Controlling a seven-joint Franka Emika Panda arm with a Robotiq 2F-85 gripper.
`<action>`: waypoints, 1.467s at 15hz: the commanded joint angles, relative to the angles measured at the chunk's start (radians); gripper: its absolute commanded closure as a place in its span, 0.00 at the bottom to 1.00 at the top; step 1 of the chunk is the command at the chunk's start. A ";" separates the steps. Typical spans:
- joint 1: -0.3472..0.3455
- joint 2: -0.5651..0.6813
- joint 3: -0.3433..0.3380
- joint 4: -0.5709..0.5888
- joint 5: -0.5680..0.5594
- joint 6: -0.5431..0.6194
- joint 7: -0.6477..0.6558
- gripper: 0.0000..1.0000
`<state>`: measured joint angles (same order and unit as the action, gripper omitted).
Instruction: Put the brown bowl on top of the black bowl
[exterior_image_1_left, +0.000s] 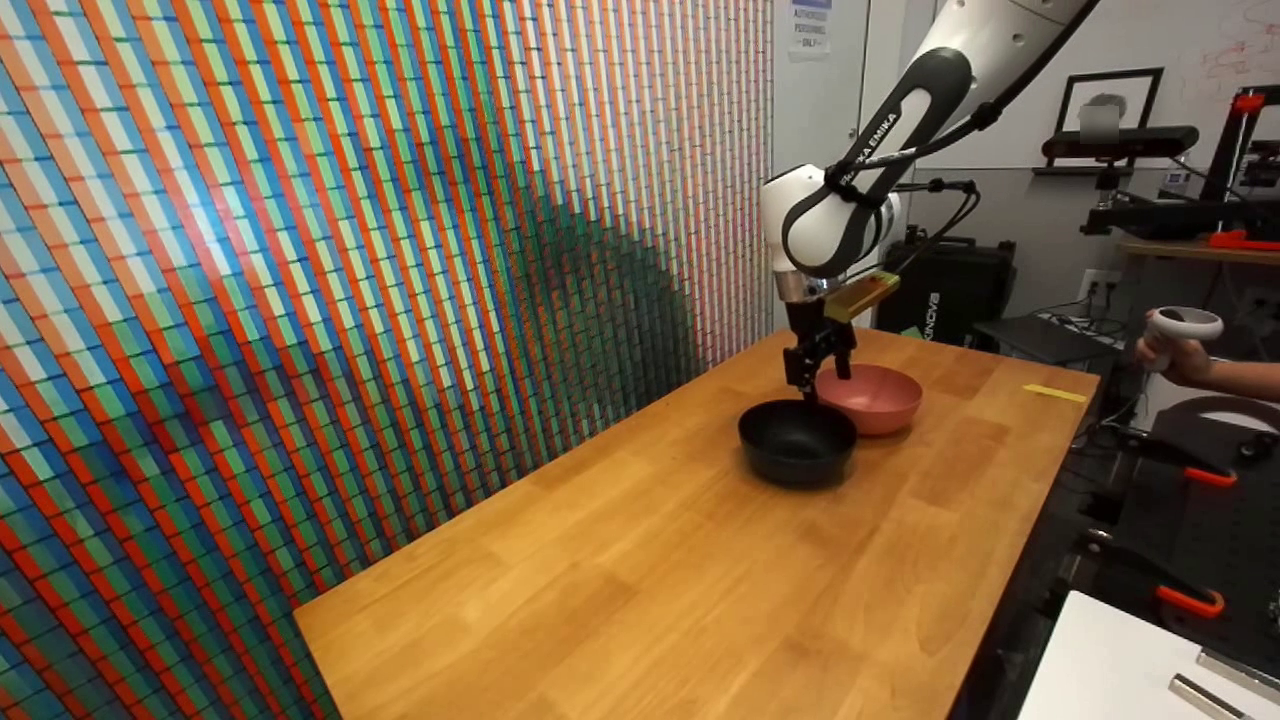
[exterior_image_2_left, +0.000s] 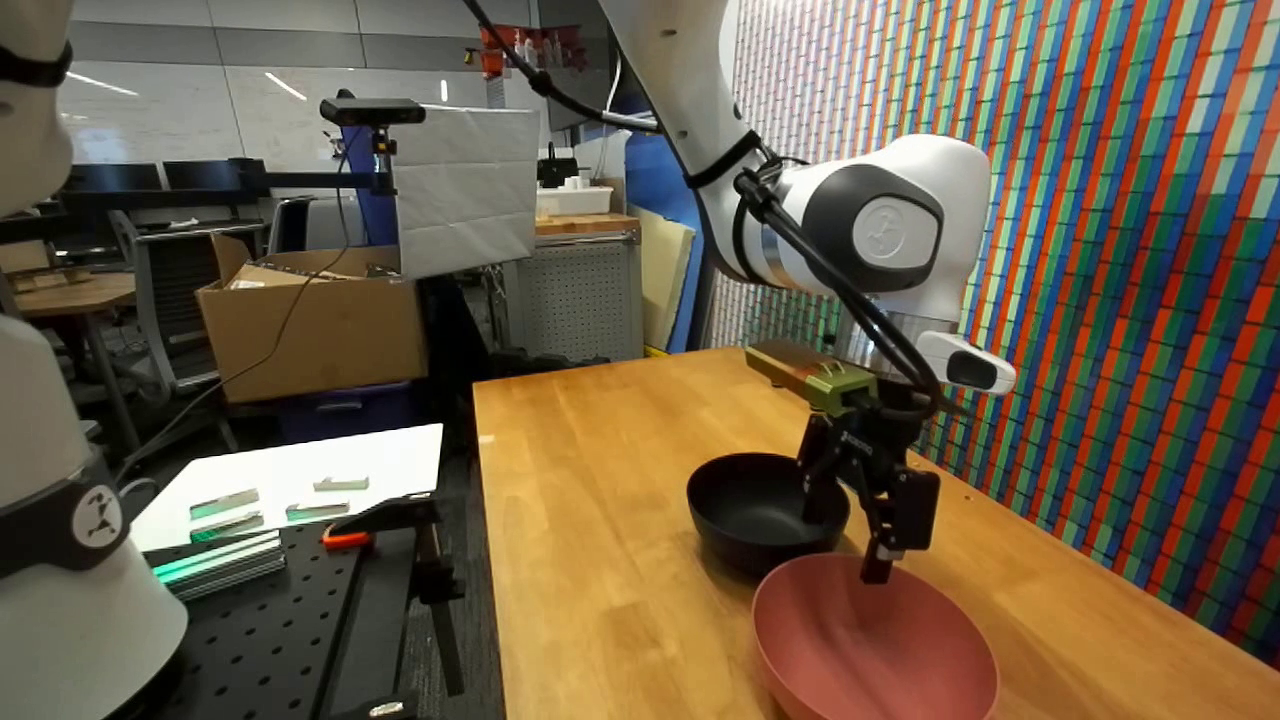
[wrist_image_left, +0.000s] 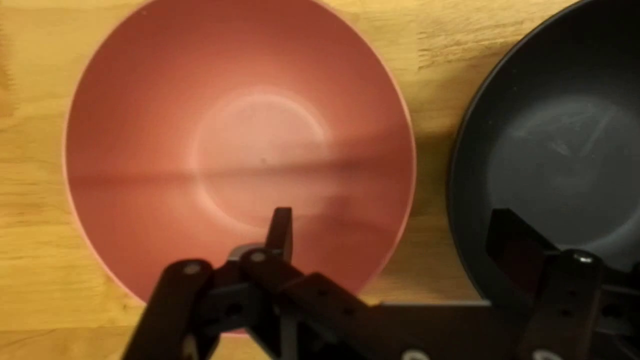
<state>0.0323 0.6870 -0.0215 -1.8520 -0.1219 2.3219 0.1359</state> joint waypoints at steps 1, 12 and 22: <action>-0.001 0.037 -0.027 0.077 0.018 -0.039 0.010 0.00; -0.009 0.085 -0.045 0.102 0.024 -0.029 0.021 0.05; -0.001 0.089 -0.045 0.093 0.026 -0.017 0.030 0.85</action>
<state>0.0247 0.7599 -0.0616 -1.7876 -0.1113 2.3143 0.1561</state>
